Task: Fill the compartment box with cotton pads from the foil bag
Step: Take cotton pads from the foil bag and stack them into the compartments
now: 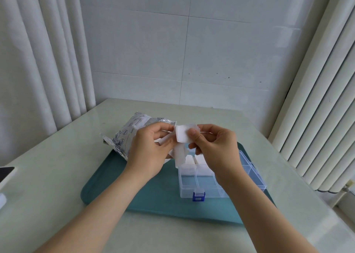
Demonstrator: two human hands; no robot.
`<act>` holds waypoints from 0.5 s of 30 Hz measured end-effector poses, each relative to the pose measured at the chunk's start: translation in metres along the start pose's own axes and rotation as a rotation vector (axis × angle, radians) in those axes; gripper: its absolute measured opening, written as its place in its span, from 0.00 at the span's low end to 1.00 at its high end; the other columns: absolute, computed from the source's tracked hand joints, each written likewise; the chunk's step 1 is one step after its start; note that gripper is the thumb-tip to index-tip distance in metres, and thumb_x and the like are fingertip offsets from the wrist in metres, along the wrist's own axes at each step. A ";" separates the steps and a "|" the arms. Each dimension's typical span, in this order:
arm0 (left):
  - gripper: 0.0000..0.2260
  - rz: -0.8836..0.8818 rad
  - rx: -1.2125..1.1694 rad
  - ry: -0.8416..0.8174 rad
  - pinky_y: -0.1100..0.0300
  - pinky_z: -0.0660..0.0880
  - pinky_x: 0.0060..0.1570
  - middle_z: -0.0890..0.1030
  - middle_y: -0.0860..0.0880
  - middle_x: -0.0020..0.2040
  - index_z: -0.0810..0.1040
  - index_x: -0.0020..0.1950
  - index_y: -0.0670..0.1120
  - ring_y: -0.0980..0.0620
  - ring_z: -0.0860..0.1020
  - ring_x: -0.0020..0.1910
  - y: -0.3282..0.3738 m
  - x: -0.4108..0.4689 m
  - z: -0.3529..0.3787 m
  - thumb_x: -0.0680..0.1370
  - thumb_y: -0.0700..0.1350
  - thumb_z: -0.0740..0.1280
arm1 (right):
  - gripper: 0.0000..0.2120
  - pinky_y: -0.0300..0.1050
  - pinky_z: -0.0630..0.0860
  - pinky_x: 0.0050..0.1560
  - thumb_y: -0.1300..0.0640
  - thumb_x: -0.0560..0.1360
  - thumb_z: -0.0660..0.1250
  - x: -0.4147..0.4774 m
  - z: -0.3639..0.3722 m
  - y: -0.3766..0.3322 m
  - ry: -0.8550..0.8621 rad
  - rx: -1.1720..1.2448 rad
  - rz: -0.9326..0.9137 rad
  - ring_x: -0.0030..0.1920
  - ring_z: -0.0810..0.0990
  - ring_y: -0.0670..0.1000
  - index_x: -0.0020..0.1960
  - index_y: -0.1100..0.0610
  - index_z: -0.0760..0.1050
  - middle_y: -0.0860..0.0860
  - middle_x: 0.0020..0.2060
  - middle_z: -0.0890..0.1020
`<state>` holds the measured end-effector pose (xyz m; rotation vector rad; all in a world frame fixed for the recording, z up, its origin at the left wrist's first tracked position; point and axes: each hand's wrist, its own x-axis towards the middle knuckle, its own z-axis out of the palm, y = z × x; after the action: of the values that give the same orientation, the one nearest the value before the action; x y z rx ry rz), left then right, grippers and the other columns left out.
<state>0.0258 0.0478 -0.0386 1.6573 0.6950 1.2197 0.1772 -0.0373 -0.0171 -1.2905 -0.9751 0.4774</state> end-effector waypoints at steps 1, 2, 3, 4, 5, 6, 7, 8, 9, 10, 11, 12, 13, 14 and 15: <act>0.06 0.001 -0.002 -0.001 0.56 0.84 0.35 0.88 0.54 0.47 0.86 0.54 0.51 0.51 0.88 0.42 0.000 0.000 0.000 0.78 0.43 0.77 | 0.04 0.41 0.81 0.34 0.59 0.79 0.75 -0.001 0.000 0.000 -0.004 0.018 0.013 0.33 0.85 0.50 0.50 0.61 0.84 0.56 0.35 0.87; 0.07 0.004 -0.004 -0.006 0.57 0.84 0.35 0.88 0.53 0.47 0.86 0.55 0.50 0.51 0.88 0.42 0.001 -0.001 0.000 0.78 0.43 0.77 | 0.04 0.42 0.82 0.35 0.60 0.79 0.75 -0.002 0.001 -0.001 -0.004 0.035 0.026 0.34 0.86 0.51 0.49 0.61 0.84 0.56 0.36 0.87; 0.07 0.008 -0.004 -0.011 0.57 0.84 0.35 0.88 0.53 0.47 0.86 0.55 0.49 0.51 0.88 0.42 0.001 -0.001 0.000 0.78 0.43 0.77 | 0.04 0.42 0.83 0.36 0.60 0.79 0.75 -0.002 0.002 -0.001 0.001 0.047 0.036 0.34 0.86 0.51 0.48 0.61 0.84 0.56 0.36 0.88; 0.07 0.011 -0.005 -0.018 0.58 0.84 0.35 0.88 0.53 0.47 0.85 0.56 0.49 0.51 0.88 0.42 0.002 -0.001 0.000 0.78 0.43 0.77 | 0.04 0.42 0.83 0.36 0.60 0.78 0.76 -0.003 0.003 -0.001 0.010 0.054 0.041 0.34 0.87 0.52 0.48 0.61 0.84 0.56 0.37 0.88; 0.08 0.012 -0.008 -0.023 0.58 0.84 0.35 0.88 0.53 0.47 0.85 0.56 0.49 0.51 0.88 0.42 0.002 -0.001 0.000 0.78 0.43 0.77 | 0.04 0.42 0.83 0.36 0.60 0.78 0.76 -0.003 0.004 -0.001 0.021 0.057 0.044 0.34 0.87 0.53 0.47 0.61 0.84 0.56 0.38 0.88; 0.08 0.012 -0.014 -0.029 0.58 0.84 0.35 0.88 0.53 0.48 0.85 0.56 0.49 0.51 0.88 0.42 0.003 -0.001 -0.001 0.78 0.43 0.77 | 0.04 0.42 0.83 0.36 0.60 0.77 0.76 -0.003 0.004 -0.001 0.030 0.061 0.048 0.34 0.87 0.54 0.48 0.62 0.84 0.57 0.40 0.87; 0.09 0.011 -0.017 -0.034 0.57 0.84 0.36 0.88 0.53 0.48 0.85 0.57 0.49 0.51 0.88 0.42 0.003 -0.001 -0.001 0.78 0.43 0.77 | 0.05 0.41 0.83 0.36 0.60 0.77 0.76 -0.002 0.005 -0.001 0.038 0.064 0.053 0.34 0.87 0.54 0.49 0.62 0.84 0.57 0.42 0.87; 0.09 0.012 -0.017 -0.040 0.56 0.85 0.36 0.88 0.53 0.48 0.85 0.57 0.49 0.51 0.88 0.43 0.003 0.000 -0.001 0.78 0.43 0.77 | 0.06 0.41 0.83 0.36 0.60 0.77 0.76 -0.002 0.005 -0.001 0.040 0.065 0.054 0.35 0.88 0.55 0.50 0.62 0.83 0.57 0.45 0.87; 0.09 0.012 -0.017 -0.048 0.55 0.85 0.37 0.88 0.53 0.49 0.85 0.57 0.49 0.50 0.88 0.43 0.004 0.000 -0.001 0.78 0.42 0.77 | 0.07 0.41 0.83 0.37 0.60 0.78 0.76 -0.001 0.004 0.000 0.038 0.064 0.054 0.35 0.88 0.55 0.52 0.62 0.83 0.57 0.47 0.87; 0.09 0.011 -0.022 -0.055 0.55 0.85 0.37 0.88 0.53 0.49 0.85 0.57 0.49 0.50 0.88 0.43 0.004 0.000 -0.001 0.77 0.42 0.77 | 0.08 0.41 0.83 0.37 0.60 0.78 0.76 -0.001 0.004 0.001 0.028 0.062 0.051 0.36 0.88 0.56 0.55 0.61 0.82 0.57 0.48 0.86; 0.09 0.009 -0.030 -0.061 0.55 0.85 0.37 0.88 0.53 0.49 0.85 0.57 0.49 0.50 0.88 0.43 0.004 0.000 -0.001 0.77 0.42 0.77 | 0.09 0.42 0.83 0.37 0.60 0.79 0.75 0.000 0.003 0.001 0.015 0.057 0.046 0.36 0.87 0.56 0.57 0.59 0.81 0.57 0.48 0.86; 0.09 0.008 -0.036 -0.066 0.55 0.85 0.37 0.89 0.53 0.49 0.85 0.57 0.49 0.50 0.88 0.43 0.004 0.000 -0.001 0.77 0.42 0.77 | 0.10 0.43 0.83 0.37 0.60 0.79 0.74 0.001 0.002 0.001 0.001 0.042 0.038 0.35 0.87 0.56 0.60 0.57 0.81 0.56 0.48 0.86; 0.09 0.006 -0.037 -0.069 0.55 0.85 0.37 0.89 0.53 0.49 0.85 0.57 0.49 0.50 0.88 0.43 0.004 0.000 -0.001 0.77 0.42 0.77 | 0.12 0.44 0.83 0.37 0.60 0.80 0.74 0.001 0.000 0.002 -0.014 0.010 0.026 0.34 0.86 0.55 0.62 0.54 0.80 0.55 0.46 0.86; 0.09 0.004 -0.034 -0.068 0.55 0.85 0.37 0.89 0.53 0.48 0.85 0.57 0.49 0.50 0.88 0.44 0.005 0.001 -0.001 0.77 0.42 0.77 | 0.13 0.43 0.82 0.36 0.60 0.81 0.73 0.002 -0.001 0.003 -0.031 -0.035 0.008 0.33 0.85 0.53 0.63 0.51 0.80 0.54 0.44 0.86; 0.09 0.004 -0.034 -0.064 0.56 0.84 0.36 0.89 0.53 0.48 0.85 0.56 0.48 0.50 0.88 0.43 0.005 0.001 -0.001 0.77 0.42 0.77 | 0.13 0.42 0.80 0.36 0.60 0.81 0.71 0.004 -0.002 0.004 -0.053 -0.084 -0.013 0.33 0.84 0.51 0.63 0.49 0.81 0.52 0.42 0.85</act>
<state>0.0248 0.0467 -0.0339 1.6636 0.6285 1.1700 0.1819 -0.0349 -0.0194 -1.3510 -1.0570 0.4669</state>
